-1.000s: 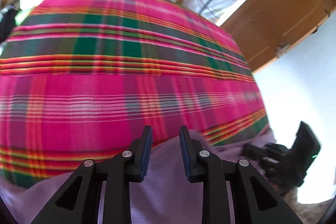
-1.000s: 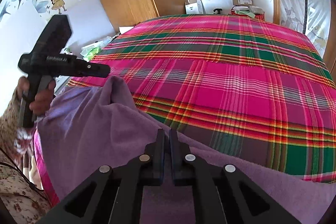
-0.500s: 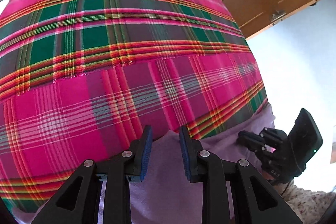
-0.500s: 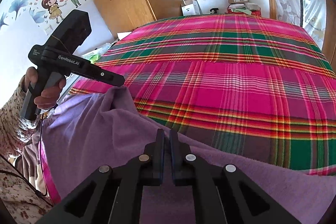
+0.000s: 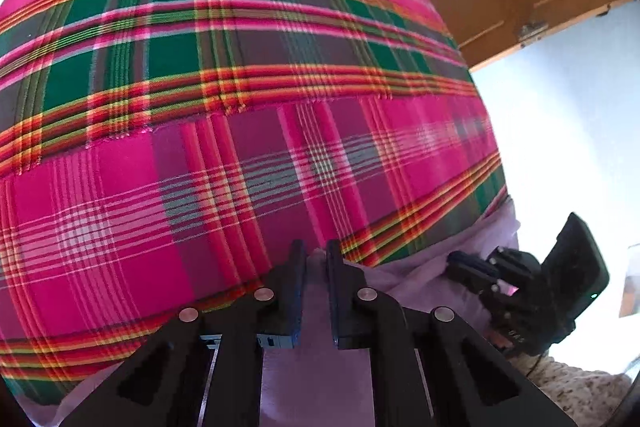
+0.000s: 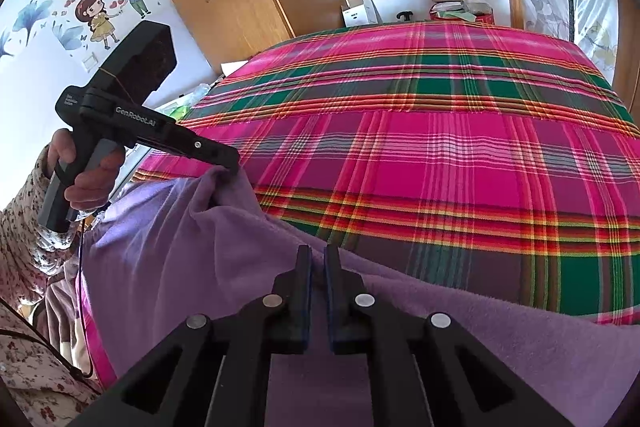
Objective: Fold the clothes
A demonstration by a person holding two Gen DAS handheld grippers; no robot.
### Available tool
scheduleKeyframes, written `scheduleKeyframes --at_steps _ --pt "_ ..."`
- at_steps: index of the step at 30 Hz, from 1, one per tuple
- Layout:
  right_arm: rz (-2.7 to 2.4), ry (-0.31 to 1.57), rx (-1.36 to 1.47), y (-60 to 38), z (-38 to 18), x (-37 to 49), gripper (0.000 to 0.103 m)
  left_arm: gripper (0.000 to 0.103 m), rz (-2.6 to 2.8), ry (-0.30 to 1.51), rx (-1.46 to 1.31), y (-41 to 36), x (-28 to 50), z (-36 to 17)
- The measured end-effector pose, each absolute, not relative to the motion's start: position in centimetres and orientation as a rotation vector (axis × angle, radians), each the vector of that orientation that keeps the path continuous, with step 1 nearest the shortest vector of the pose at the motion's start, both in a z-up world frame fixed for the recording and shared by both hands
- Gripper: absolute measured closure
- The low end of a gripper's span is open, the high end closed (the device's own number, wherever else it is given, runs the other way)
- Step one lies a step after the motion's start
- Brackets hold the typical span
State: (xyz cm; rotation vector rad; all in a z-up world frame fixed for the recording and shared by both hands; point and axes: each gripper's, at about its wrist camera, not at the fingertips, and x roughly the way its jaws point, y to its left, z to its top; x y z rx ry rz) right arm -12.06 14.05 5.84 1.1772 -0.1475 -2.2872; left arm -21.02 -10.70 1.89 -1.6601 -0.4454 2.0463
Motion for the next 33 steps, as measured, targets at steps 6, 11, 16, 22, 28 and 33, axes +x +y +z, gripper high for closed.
scheduleKeyframes --at_steps 6,11,16,22,28,33 --pt "-2.288 -0.149 1.18 14.0 5.8 -12.1 0.096 0.096 2.028 -0.419 -1.659 -10.5 -20.8 1.8" --pt "-2.286 -0.149 1.178 13.9 5.9 -12.1 0.096 0.089 2.027 -0.34 -1.684 -9.5 -20.7 1.8" --pt "-2.289 -0.15 1.179 13.8 5.9 -12.1 0.096 0.085 2.008 -0.31 -1.717 -9.1 -20.6 1.2" --pt "-2.289 -0.152 1.183 13.7 5.7 -12.2 0.096 0.097 2.056 -0.329 -1.674 -9.6 -20.7 1.9" --pt "-2.294 -0.13 1.175 13.3 6.0 -12.5 0.095 0.098 2.137 -0.381 -1.64 -10.5 -21.2 2.0" --pt "-2.293 -0.083 1.15 12.4 6.4 -13.0 0.095 0.099 2.204 -0.425 -1.61 -11.2 -21.6 2.0"
